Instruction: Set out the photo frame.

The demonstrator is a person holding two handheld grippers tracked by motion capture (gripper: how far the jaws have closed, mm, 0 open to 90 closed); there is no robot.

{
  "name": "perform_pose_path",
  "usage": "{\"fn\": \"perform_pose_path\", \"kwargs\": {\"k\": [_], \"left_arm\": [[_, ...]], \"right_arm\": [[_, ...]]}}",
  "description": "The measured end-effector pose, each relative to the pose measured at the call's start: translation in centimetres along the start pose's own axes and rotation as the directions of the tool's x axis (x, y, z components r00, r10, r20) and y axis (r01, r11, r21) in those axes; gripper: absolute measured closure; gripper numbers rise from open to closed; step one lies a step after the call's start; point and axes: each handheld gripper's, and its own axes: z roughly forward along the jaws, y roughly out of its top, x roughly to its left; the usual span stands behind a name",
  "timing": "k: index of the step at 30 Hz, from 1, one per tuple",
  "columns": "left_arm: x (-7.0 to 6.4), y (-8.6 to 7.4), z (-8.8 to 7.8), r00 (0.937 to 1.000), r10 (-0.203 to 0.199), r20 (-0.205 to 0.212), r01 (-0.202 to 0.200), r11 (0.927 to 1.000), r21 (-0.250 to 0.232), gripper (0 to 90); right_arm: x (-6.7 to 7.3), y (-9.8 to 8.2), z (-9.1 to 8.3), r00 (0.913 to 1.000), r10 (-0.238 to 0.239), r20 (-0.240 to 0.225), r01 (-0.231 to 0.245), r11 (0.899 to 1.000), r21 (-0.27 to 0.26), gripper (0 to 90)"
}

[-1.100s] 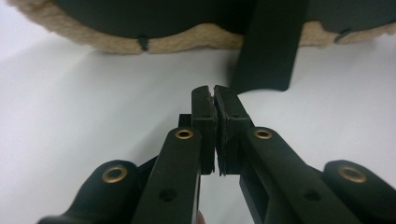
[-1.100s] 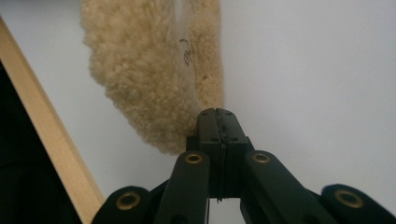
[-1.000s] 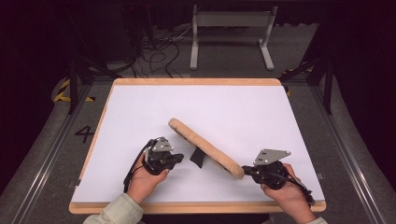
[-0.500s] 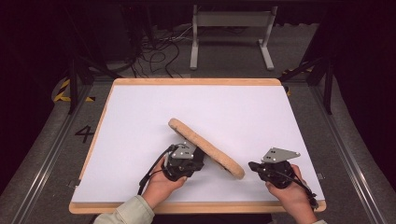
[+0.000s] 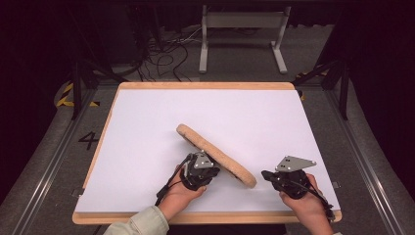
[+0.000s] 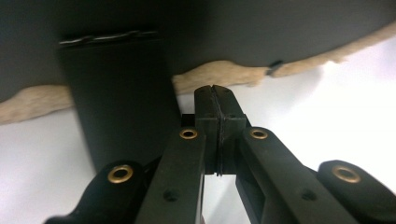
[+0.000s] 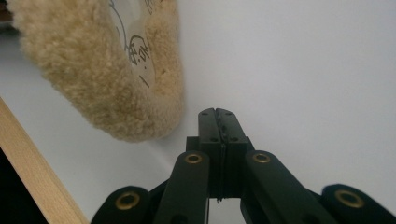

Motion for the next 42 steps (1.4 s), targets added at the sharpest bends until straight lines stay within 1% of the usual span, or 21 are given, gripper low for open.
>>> {"fn": "perform_pose_path", "kwargs": {"k": [6, 10, 11, 12, 16, 19, 23, 25, 26, 27, 28, 32, 33, 35, 36, 37, 38, 39, 40, 41, 42], "left_arm": [[0.1, 0.1, 0.0, 0.9997, 0.007, -0.023, -0.007, 1.0, 0.002, 90.0], [0.5, 0.0, -0.1, 0.9993, -0.019, -0.033, 0.019, 0.9998, 0.001, 90.0], [0.8, 0.1, 0.0, 0.9989, -0.002, -0.046, 0.002, 1.0, -0.009, 90.0], [0.9, 0.1, -0.1, 0.9989, -0.014, -0.046, 0.014, 0.9999, -0.007, 90.0], [1.7, 0.1, -0.2, 0.9979, -0.032, -0.056, 0.031, 0.9994, -0.015, 90.0], [2.2, 0.0, -0.3, 0.9969, -0.059, -0.053, 0.058, 0.9981, -0.019, 90.0], [2.6, 0.0, -0.4, 0.9951, -0.067, -0.073, 0.065, 0.9975, -0.026, 90.0], [3.1, 0.0, -0.4, 0.9936, -0.075, -0.085, 0.073, 0.9969, -0.031, 90.0], [3.1, 0.0, -0.4, 0.9936, -0.075, -0.085, 0.073, 0.9969, -0.031, 90.0], [3.3, 0.0, -0.4, 0.9929, -0.068, -0.098, 0.065, 0.9973, -0.034, 90.0], [3.5, 0.0, -0.4, 0.9922, -0.073, -0.102, 0.07, 0.997, -0.035, 90.0], [3.6, -0.1, -0.5, 0.9923, -0.065, -0.105, 0.062, 0.9975, -0.033, 89.6], [3.6, -0.1, -0.5, 0.9922, -0.071, -0.103, 0.068, 0.9971, -0.033, 89.6], [3.6, -0.2, -0.9, 0.9943, -0.068, -0.082, 0.066, 0.9974, -0.031, 86.6], [3.6, -0.2, -0.9, 0.9943, -0.068, -0.082, 0.066, 0.9974, -0.031, 85.5], [3.6, -0.3, -1.1, 0.9945, -0.07, -0.078, 0.067, 0.9972, -0.032, 85.5], [3.6, -0.6, -1.7, 0.9951, -0.062, -0.077, 0.06, 0.9977, -0.03, 82.2], [3.6, -0.6, -1.7, 0.9951, -0.062, -0.077, 0.06, 0.9977, -0.03, 81.7], [3.6, -0.9, -2.3, 0.9946, -0.069, -0.078, 0.066, 0.9973, -0.032, 81.2], [3.6, -0.9, -2.3, 0.9946, -0.069, -0.078, 0.066, 0.9973, -0.032, 80.6], [3.7, -1.2, -2.8, 0.9946, -0.073, -0.074, 0.071, 0.9971, -0.03, 80.6]], "right_arm": [[0.0, 0.0, 0.0, 1.0, -0.003, -0.001, 0.003, 1.0, -0.002, 90.0], [0.1, 0.1, -0.1, 1.0, -0.005, -0.004, 0.005, 1.0, -0.004, 90.0], [0.1, 0.1, -0.1, 1.0, -0.005, -0.005, 0.005, 1.0, -0.004, 90.0], [0.1, 0.1, -0.1, 1.0, -0.007, -0.005, 0.006, 1.0, -0.004, 90.0], [0.2, 0.1, 0.0, 0.9999, -0.007, -0.009, 0.007, 1.0, -0.004, 90.0], [0.5, 0.2, 0.1, 0.9998, -0.015, -0.011, 0.015, 1.0, -0.001, 90.0], [0.9, 0.4, 0.4, 0.9994, -0.028, -0.02, 0.028, 1.0, 0.005, 90.0], [1.1, 0.4, 0.6, 0.9991, -0.033, -0.026, 0.033, 0.999, 0.006, 90.0], [1.1, 0.4, 0.6, 0.9991, -0.033, -0.026, 0.033, 0.999, 0.006, 90.0], [1.2, 0.5, 0.7, 0.999, -0.035, -0.028, 0.035, 0.999, 0.005, 90.0], [1.2, 0.5, 0.7, 0.999, -0.035, -0.028, 0.035, 0.999, 0.005, 90.0], [1.6, 0.8, 1.1, 0.998, -0.048, -0.042, 0.048, 0.999, 0.004, 90.0], [1.6, 0.8, 1.1, 0.998, -0.048, -0.042, 0.048, 0.999, 0.004, 90.0], [2.0, 1.1, 1.5, 0.9968, -0.062, -0.051, 0.062, 0.998, 0.003, 90.0], [2.0, 1.1, 1.5, 0.9968, -0.062, -0.051, 0.062, 0.998, 0.003, 90.0], [2.2, 1.2, 1.7, 0.9961, -0.068, -0.057, 0.068, 0.998, 0.003, 90.0], [2.5, 1.5, 2.1, 0.9947, -0.081, -0.063, 0.082, 0.997, 0.003, 90.0], [2.5, 1.5, 2.1, 0.9947, -0.081, -0.063, 0.082, 0.997, 0.003, 90.0], [2.7, 1.8, 2.6, 0.9935, -0.088, -0.071, 0.089, 0.996, 0.006, 90.0], [2.7, 1.8, 2.6, 0.9935, -0.088, -0.071, 0.089, 0.996, 0.006, 90.0], [2.8, 1.9, 2.9, 0.9926, -0.094, -0.077, 0.095, 0.995, 0.009, 90.0]]}}
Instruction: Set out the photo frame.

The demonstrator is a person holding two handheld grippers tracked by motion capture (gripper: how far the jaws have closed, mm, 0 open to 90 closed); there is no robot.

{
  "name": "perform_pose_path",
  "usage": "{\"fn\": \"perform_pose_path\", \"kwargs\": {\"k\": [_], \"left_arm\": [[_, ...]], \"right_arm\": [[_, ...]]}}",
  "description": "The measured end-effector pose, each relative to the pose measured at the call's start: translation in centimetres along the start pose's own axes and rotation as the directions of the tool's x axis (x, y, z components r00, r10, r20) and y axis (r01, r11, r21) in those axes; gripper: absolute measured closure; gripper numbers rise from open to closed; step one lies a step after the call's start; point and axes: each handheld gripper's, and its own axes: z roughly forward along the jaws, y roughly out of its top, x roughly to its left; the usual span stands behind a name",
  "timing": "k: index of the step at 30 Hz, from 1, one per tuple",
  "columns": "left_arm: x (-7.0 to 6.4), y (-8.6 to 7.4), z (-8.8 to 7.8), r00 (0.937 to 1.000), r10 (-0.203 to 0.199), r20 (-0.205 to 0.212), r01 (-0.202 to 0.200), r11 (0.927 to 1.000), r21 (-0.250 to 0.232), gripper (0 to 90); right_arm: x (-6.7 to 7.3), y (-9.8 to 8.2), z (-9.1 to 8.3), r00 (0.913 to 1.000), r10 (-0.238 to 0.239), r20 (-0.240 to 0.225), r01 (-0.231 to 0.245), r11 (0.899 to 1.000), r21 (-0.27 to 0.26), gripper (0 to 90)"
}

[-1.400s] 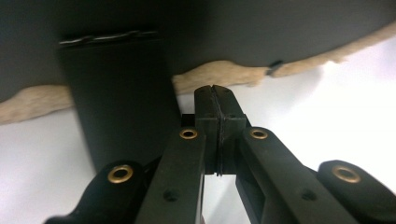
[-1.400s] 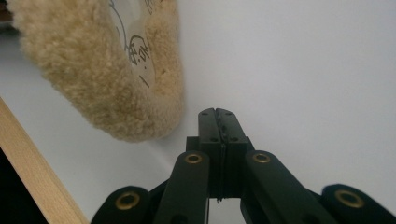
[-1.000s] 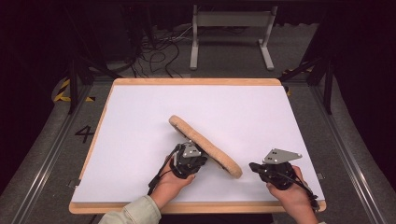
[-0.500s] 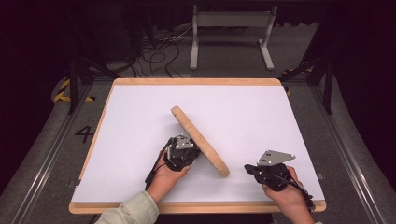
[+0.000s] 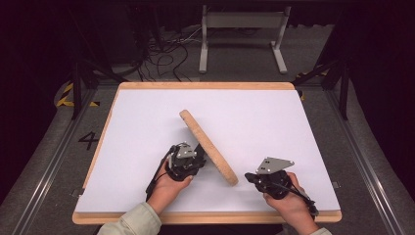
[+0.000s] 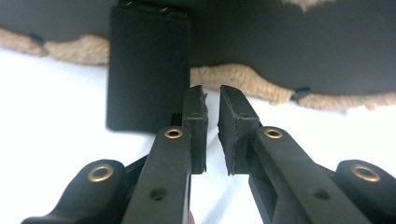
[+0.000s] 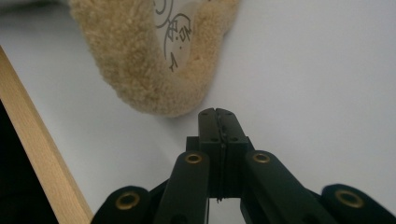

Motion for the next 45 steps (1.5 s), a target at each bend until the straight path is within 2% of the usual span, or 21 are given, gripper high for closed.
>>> {"fn": "perform_pose_path", "kwargs": {"k": [4, 7, 9, 12, 17, 20, 24, 31, 36, 39, 42, 45], "left_arm": [[0.3, -0.8, -1.6, 1.0, -0.002, 0.005, 0.002, 1.0, -0.003, 77.3], [0.4, -1.5, -2.8, 0.9999, -0.012, 0.009, 0.012, 0.9999, -0.005, 76.2], [0.4, -1.9, -3.6, 0.9998, -0.016, 0.013, 0.016, 0.9999, -0.006, 75.6], [0.4, -2.5, -4.7, 1.0, 0.002, -0.009, -0.002, 1.0, -0.008, 73.8], [0.9, -3.8, -6.5, 0.9991, -0.041, 0.001, 0.041, 0.9991, -0.012, 73.0], [1.1, -4.3, -7.2, 0.9988, -0.048, -0.006, 0.048, 0.9987, -0.019, 72.5], [1.6, -4.7, -7.7, 0.9975, -0.068, -0.022, 0.067, 0.9974, -0.026, 72.3], [1.8, -5.5, -8.5, 0.9959, -0.068, -0.06, 0.066, 0.9974, -0.027, 72.2], [2.2, -6.3, -9.2, 0.991, -0.104, -0.084, 0.102, 0.9943, -0.033, 72.3], [2.4, -6.6, -9.5, 0.9893, -0.11, -0.096, 0.106, 0.9936, -0.038, 72.4], [2.4, -6.7, -9.6, 0.9882, -0.114, -0.102, 0.11, 0.9931, -0.04, 72.3], [2.5, -6.9, -9.6, 0.9877, -0.119, -0.101, 0.117, 0.9926, -0.034, 72.4]], "right_arm": [[0.6, 0.6, 1.1, 0.999, -0.029, -0.034, 0.03, 0.999, 0.013, 90.0], [1.4, 1.1, 1.5, 0.9974, -0.056, -0.045, 0.057, 0.998, 0.024, 90.0], [1.8, 1.3, 1.6, 0.9958, -0.06, -0.069, 0.061, 0.998, 0.024, 90.0], [2.4, 1.5, 1.7, 0.9938, -0.067, -0.089, 0.07, 0.997, 0.031, 90.0], [3.6, 2.0, 2.1, 0.9871, -0.094, -0.129, 0.099, 0.995, 0.029, 90.0], [4.2, 2.2, 2.4, 0.9825, -0.106, -0.153, 0.111, 0.993, 0.027, 90.0], [5.0, 2.6, 2.8, 0.9757, -0.114, -0.187, 0.12, 0.992, 0.022, 90.0], [6.7, 3.7, 4.0, 0.9552, -0.165, -0.246, 0.172, 0.985, 0.007, 90.0], [7.6, 4.6, 4.9, 0.9417, -0.197, -0.273, 0.204, 0.979, -0.003, 90.0], [7.8, 4.8, 5.1, 0.9384, -0.205, -0.278, 0.211, 0.977, -0.008, 90.0], [7.4, 4.9, 4.7, 0.9317, -0.233, -0.279, 0.244, 0.97, 0.005, 90.0], [6.9, 4.8, 4.2, 0.9274, -0.225, -0.299, 0.235, 0.972, -0.003, 90.0]]}}
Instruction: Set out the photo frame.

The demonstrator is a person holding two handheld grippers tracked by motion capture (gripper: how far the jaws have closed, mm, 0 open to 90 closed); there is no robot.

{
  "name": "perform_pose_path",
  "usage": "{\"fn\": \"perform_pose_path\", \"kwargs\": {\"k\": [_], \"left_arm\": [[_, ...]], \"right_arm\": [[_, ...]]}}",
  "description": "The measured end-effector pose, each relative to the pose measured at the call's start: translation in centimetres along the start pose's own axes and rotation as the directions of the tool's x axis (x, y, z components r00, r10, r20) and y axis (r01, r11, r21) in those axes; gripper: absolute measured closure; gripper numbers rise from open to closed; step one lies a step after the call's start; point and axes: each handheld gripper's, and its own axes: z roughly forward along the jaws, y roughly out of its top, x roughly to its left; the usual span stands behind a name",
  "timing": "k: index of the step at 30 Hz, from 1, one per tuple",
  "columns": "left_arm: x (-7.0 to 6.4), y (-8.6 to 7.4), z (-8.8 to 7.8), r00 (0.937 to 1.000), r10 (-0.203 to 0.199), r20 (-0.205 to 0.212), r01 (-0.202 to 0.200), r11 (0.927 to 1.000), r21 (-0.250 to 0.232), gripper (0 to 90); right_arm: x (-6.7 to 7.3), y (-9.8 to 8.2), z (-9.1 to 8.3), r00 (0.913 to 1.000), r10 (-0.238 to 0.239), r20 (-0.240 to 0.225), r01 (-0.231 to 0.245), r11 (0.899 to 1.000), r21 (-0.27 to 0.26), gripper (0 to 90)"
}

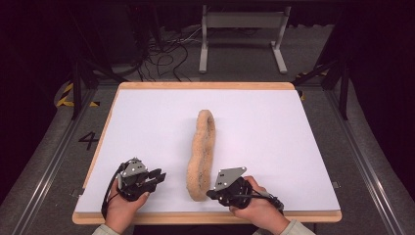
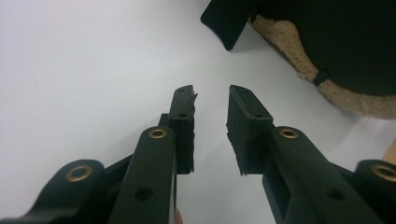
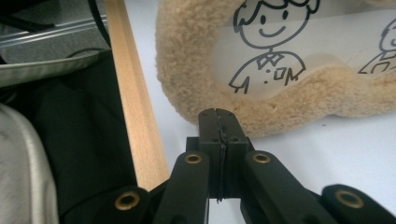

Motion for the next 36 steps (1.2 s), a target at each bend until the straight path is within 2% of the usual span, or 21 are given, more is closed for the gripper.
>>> {"fn": "perform_pose_path", "kwargs": {"k": [5, 6, 7, 11, 14, 16, 19, 21, 23, 25, 26, 29, 33, 35, 36], "left_arm": [[-0.1, 0.1, 0.0, 1.0, 0.003, 0.008, -0.004, 1.0, 0.004, 72.4], [-0.1, 0.1, 0.0, 1.0, 0.003, 0.008, -0.004, 1.0, 0.004, 72.4], [-0.1, 0.1, 0.1, 1.0, 0.002, 0.007, -0.002, 1.0, 0.003, 72.4], [-0.2, 0.2, 0.3, 0.9998, 0.021, 0.003, -0.021, 0.9998, 0.006, 72.4], [-0.3, 0.2, 0.4, 0.9998, 0.014, 0.017, -0.014, 0.9999, 0.008, 72.4], [-0.2, 0.3, 0.4, 0.9997, 0.024, 0.009, -0.024, 0.9997, 0.006, 72.4], [-0.3, 0.3, 0.5, 0.9998, 0.012, 0.018, -0.012, 0.9998, 0.013, 72.4], [-0.3, 0.3, 0.5, 0.9996, 0.023, 0.014, -0.023, 0.9997, 0.012, 72.4], [-0.4, 0.3, 0.5, 0.9997, 0.021, 0.015, -0.021, 0.9997, 0.008, 72.4], [-0.4, 0.3, 0.4, 0.9997, 0.023, 0.012, -0.023, 0.9997, 0.007, 72.3], [-0.4, 0.3, 0.4, 0.9997, 0.022, 0.013, -0.022, 0.9997, 0.009, 72.3], [-0.5, 0.3, 0.3, 0.9996, 0.012, 0.028, -0.012, 0.9999, 0.01, 72.3], [-1.0, 0.5, -0.3, 0.9984, 0.021, 0.052, -0.021, 0.9997, -0.009, 71.4], [-1.4, 0.7, -0.6, 0.9973, 0.042, 0.06, -0.041, 0.999, -0.016, 67.9], [-1.7, 0.8, -0.8, 0.9972, 0.039, 0.064, -0.038, 0.9991, -0.021, 66.3]], "right_arm": [[0.5, 0.1, 0.1, 0.9975, -0.019, -0.067, 0.018, 1.0, -0.006, 90.0], [0.5, 0.1, 0.1, 0.9975, -0.019, -0.067, 0.018, 1.0, -0.006, 90.0], [0.9, 0.2, 0.4, 0.9951, -0.033, -0.093, 0.033, 0.999, -0.009, 90.0], [1.5, 0.5, 1.0, 0.9924, -0.043, -0.115, 0.041, 0.999, -0.023, 90.0], [1.5, 0.7, 1.3, 0.9949, -0.034, -0.095, 0.032, 0.999, -0.024, 90.0], [1.3, 0.7, 1.4, 0.9946, -0.023, -0.101, 0.02, 0.999, -0.031, 90.0], [1.3, 0.9, 1.6, 0.9958, -0.026, -0.088, 0.023, 0.999, -0.034, 90.0], [1.2, 1.1, 1.8, 0.9969, -0.014, -0.077, 0.011, 0.999, -0.035, 90.0], [1.0, 1.3, 2.1, 0.999, -0.002, -0.044, 0.001, 1.0, -0.028, 90.0], [0.5, 1.5, 2.2, 0.9995, 0.01, 0.031, -0.009, 1.0, -0.013, 90.0], [0.1, 1.6, 2.3, 0.9988, 0.026, 0.041, -0.025, 1.0, -0.01, 90.0], [-0.5, 1.6, 2.5, 0.9983, 0.043, 0.04, -0.043, 0.999, -0.012, 90.0], [-1.0, 1.2, 2.3, 0.9975, 0.049, 0.051, -0.049, 0.999, -0.003, 90.0], [-1.5, 1.0, 1.7, 0.9959, 0.061, 0.066, -0.061, 0.998, -0.01, 90.0], [-1.7, 0.9, 1.5, 0.9948, 0.069, 0.075, -0.068, 0.998, -0.014, 90.0]]}}
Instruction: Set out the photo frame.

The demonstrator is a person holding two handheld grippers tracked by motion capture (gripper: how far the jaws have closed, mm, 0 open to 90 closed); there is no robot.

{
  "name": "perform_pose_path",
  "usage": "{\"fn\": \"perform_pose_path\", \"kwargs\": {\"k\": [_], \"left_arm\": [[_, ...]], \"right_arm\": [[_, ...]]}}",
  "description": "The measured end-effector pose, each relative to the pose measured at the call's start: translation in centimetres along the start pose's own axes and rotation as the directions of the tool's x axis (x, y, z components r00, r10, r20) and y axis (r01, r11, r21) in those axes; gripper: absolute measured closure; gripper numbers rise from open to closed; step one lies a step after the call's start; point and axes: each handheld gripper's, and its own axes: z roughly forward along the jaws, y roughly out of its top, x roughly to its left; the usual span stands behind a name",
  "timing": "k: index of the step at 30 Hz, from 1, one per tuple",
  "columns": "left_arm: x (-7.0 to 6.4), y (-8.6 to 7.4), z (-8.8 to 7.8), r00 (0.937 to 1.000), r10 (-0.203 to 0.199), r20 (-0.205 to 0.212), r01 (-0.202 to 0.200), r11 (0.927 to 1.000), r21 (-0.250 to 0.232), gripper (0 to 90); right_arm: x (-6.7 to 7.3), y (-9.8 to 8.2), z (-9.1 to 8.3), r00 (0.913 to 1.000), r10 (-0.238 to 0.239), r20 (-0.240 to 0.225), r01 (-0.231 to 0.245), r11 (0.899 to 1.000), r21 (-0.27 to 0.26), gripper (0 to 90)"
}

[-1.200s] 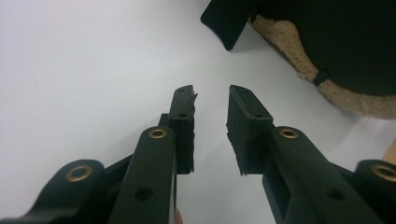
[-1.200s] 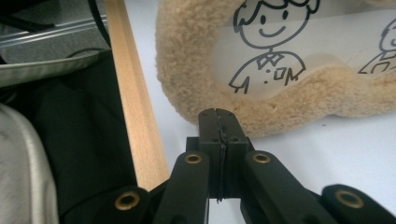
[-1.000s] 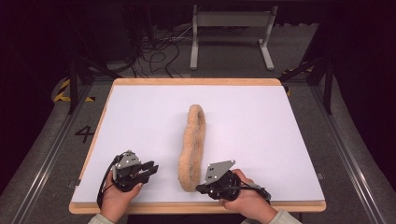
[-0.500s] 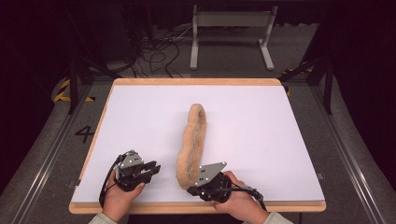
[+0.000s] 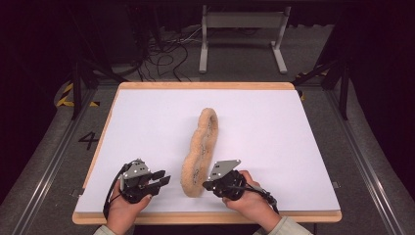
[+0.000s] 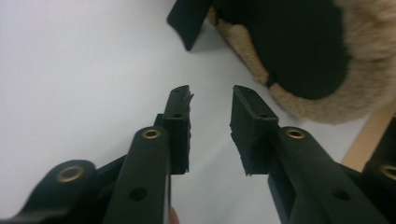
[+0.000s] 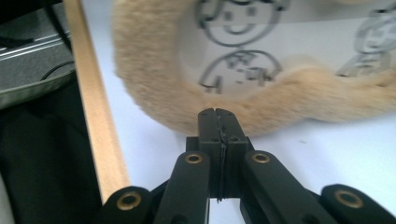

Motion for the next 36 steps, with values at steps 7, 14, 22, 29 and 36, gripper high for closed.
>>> {"fn": "perform_pose_path", "kwargs": {"k": [7, 14, 22, 29, 36], "left_arm": [[-1.9, 0.9, -1.6, 0.997, -0.008, 0.077, 0.012, 0.9989, -0.046, 58.0], [-3.9, 1.3, -2.0, 0.9882, -0.007, 0.153, 0.012, 0.9995, -0.03, 39.7], [-5.0, 1.9, 0.2, 0.9882, -0.017, 0.152, 0.011, 0.9993, 0.035, 25.1], [-5.8, 2.1, 2.8, 0.992, -0.025, 0.124, 0.015, 0.9967, 0.08, 24.4], [-6.2, 2.5, 4.1, 0.9965, -0.022, 0.081, 0.014, 0.9955, 0.093, 31.1]], "right_arm": [[-2.0, -1.0, -1.7, 0.9955, 0.065, 0.07, -0.063, 0.998, -0.027, 90.0], [-2.8, -1.5, -2.5, 0.991, 0.094, 0.095, -0.09, 0.995, -0.045, 90.0], [-3.0, -1.6, -2.6, 0.9893, 0.1, 0.106, -0.096, 0.994, -0.047, 90.0], [-3.2, -1.8, -3.0, 0.9862, 0.118, 0.117, -0.112, 0.992, -0.055, 90.0], [-3.4, -2.2, -3.3, 0.9837, 0.128, 0.126, -0.122, 0.991, -0.058, 89.3]]}}
